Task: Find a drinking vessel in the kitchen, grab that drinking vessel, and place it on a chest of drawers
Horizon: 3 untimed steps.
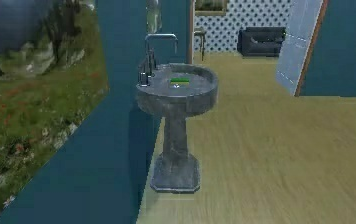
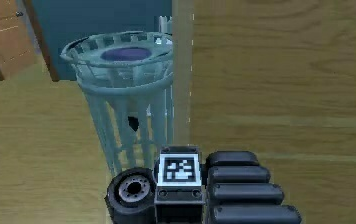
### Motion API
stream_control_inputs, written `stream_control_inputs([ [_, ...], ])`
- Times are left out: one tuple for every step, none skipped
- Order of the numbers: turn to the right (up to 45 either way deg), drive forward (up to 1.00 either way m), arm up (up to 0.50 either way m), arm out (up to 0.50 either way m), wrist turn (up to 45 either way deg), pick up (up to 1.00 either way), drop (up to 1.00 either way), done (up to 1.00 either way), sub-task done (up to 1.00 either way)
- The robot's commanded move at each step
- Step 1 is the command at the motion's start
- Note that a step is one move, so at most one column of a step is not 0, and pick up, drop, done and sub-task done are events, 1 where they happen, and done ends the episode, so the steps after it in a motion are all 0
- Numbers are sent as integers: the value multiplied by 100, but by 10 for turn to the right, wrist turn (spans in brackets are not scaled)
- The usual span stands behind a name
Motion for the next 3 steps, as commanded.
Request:
stream_control_inputs([
  [120, 0, 0, 0, 0, 0, 0, 0, 0],
  [0, 20, 0, 0, 0, 0, 0, 0, 0],
  [300, 0, 0, 0, 0, 0, 0, 0, 0],
])
